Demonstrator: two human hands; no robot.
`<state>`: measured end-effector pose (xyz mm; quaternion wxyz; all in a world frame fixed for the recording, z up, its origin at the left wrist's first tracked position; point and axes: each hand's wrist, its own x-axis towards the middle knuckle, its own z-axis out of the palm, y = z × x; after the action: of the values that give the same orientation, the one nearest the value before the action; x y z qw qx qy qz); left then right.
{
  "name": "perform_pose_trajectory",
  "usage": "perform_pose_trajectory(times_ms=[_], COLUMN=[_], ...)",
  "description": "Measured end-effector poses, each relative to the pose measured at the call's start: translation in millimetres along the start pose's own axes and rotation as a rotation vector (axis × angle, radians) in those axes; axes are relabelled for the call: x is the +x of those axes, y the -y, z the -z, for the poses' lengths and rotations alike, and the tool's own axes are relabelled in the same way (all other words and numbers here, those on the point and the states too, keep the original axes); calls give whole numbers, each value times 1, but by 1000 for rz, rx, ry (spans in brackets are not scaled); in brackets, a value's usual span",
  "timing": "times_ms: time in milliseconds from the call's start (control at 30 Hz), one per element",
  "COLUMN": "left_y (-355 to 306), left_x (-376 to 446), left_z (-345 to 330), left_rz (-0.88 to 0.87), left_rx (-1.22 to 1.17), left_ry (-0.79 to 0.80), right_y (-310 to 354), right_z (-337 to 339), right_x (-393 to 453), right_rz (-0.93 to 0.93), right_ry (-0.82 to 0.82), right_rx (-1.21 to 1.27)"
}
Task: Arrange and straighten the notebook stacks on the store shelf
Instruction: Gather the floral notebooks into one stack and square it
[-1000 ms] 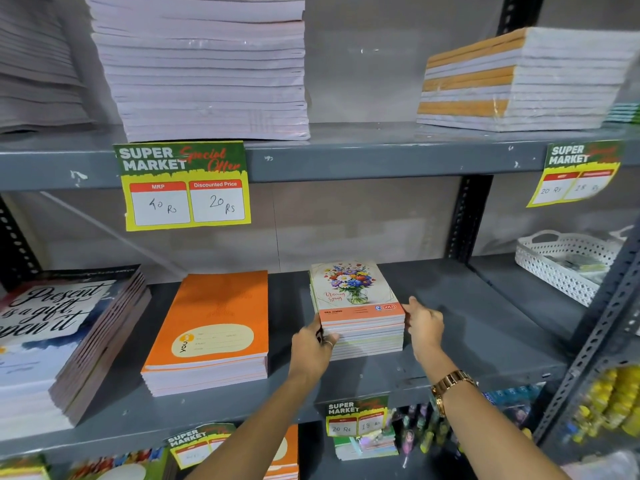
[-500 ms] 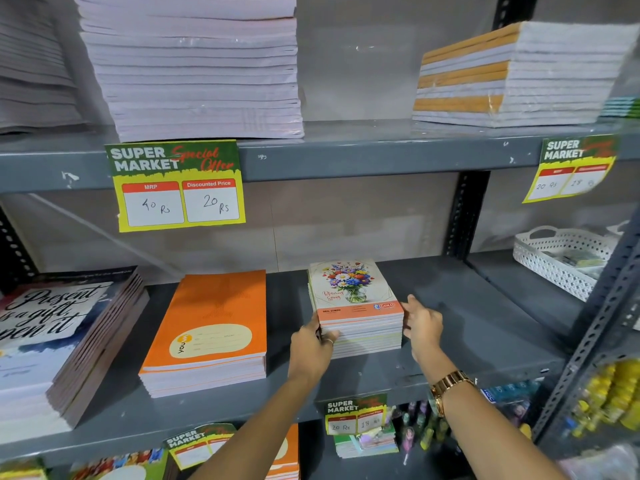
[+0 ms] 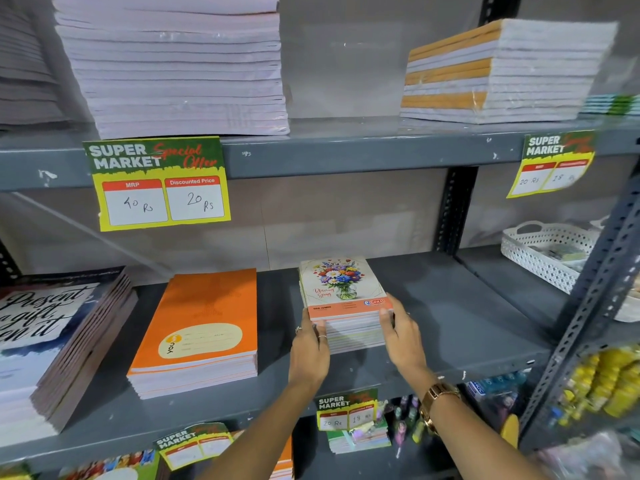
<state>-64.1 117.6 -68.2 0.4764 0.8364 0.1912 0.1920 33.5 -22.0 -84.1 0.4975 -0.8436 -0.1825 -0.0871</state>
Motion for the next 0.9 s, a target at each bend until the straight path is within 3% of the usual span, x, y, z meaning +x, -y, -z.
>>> perform_pose_trajectory(times_ms=[500,900], left_y=[7,13], left_x=[4,6], left_z=[7,7], left_rz=[-36,-37], left_rx=[59,137], left_ry=[-8,-38], right_y=[-3,-3], right_z=[5,3], right_x=[9,4], right_rz=[-14,34], right_ry=[-10,21], right_rx=[46,-209])
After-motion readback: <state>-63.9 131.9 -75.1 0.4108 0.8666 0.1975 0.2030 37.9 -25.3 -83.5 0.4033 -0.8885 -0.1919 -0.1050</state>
